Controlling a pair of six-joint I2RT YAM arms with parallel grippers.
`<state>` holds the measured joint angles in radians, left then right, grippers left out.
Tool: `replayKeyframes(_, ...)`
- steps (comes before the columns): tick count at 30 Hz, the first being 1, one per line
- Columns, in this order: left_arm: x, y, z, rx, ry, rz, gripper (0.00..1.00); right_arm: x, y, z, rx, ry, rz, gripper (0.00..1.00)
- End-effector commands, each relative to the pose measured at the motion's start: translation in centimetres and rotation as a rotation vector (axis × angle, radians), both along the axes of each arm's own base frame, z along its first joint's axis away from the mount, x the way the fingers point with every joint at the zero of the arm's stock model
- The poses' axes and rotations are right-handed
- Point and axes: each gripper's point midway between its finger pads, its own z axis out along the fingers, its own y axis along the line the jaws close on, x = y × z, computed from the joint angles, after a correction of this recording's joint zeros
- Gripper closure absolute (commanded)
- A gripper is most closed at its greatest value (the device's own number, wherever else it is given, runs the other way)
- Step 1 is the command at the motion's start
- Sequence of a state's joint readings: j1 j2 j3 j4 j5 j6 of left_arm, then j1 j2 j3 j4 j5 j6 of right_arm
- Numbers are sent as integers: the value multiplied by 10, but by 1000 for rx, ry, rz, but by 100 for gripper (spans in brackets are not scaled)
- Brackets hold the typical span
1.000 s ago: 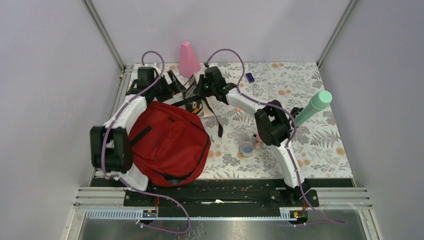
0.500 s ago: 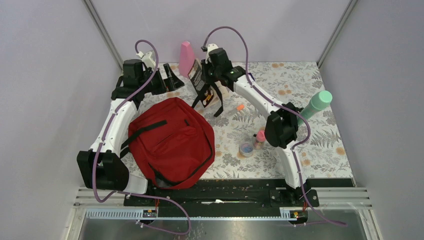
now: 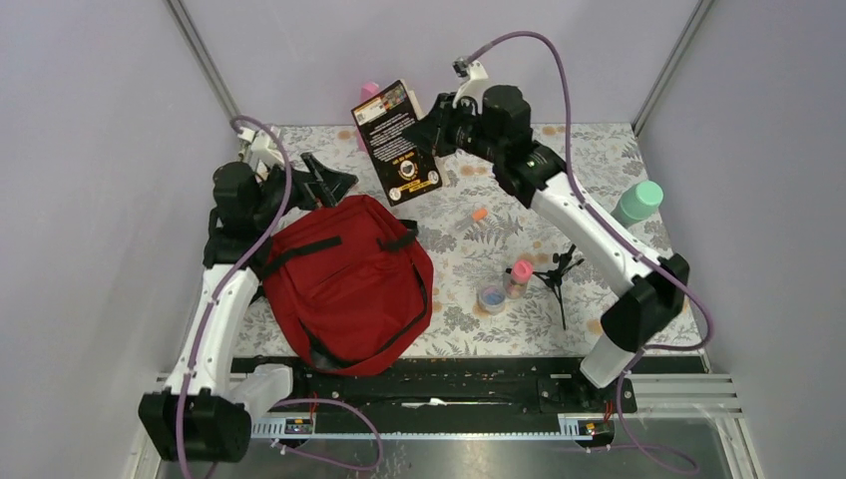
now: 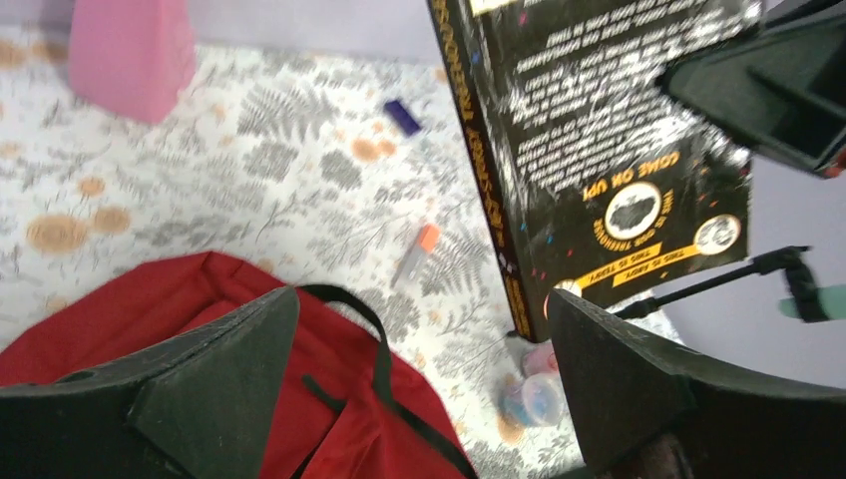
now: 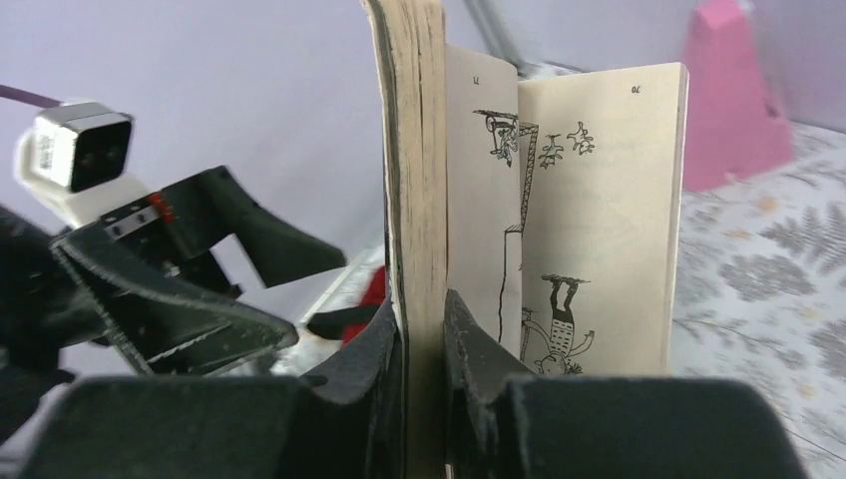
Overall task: Pack the student bag
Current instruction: Pick up the book from the center of the board.
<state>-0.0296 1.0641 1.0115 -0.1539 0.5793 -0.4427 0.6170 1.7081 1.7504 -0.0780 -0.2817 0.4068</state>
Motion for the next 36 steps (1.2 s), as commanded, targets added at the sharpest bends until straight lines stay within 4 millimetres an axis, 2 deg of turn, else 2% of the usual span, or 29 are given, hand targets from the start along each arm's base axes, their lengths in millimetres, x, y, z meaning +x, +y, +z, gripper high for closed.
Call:
replayKeyframes(1,-26,-10,71,-100,-261,-83,1,-49,11,68,245,-97,157,100)
replayKeyframes(6,-63,-25,102,-191,-381,-213,1,-76,5,55,322,-49,193,100)
replayKeyframes(7,-66,-26,102,-196,-389,-227,1,-81,4,53,324,-51,198,100)
replayKeyframes(9,-68,-29,100,-217,-376,-251,1,-90,2,49,329,-53,208,100)
replayKeyframes(12,-70,-34,91,-268,-326,-296,1,-105,2,56,370,-66,239,100)
replayKeyframes(17,-61,-26,73,-300,-257,-204,1,-129,10,65,379,-76,292,100)
replayKeyframes(25,-64,-14,59,-230,-209,-92,1,-137,7,66,351,-125,254,100)
replayKeyframes(28,-70,-21,61,-285,-207,-144,1,-141,10,66,353,-124,271,100)
replayKeyframes(33,-79,-31,76,-386,-221,-226,1,-150,16,62,365,-110,305,100)
replayKeyframes(36,-84,-47,79,-401,-221,-285,1,-156,20,59,357,-115,326,100)
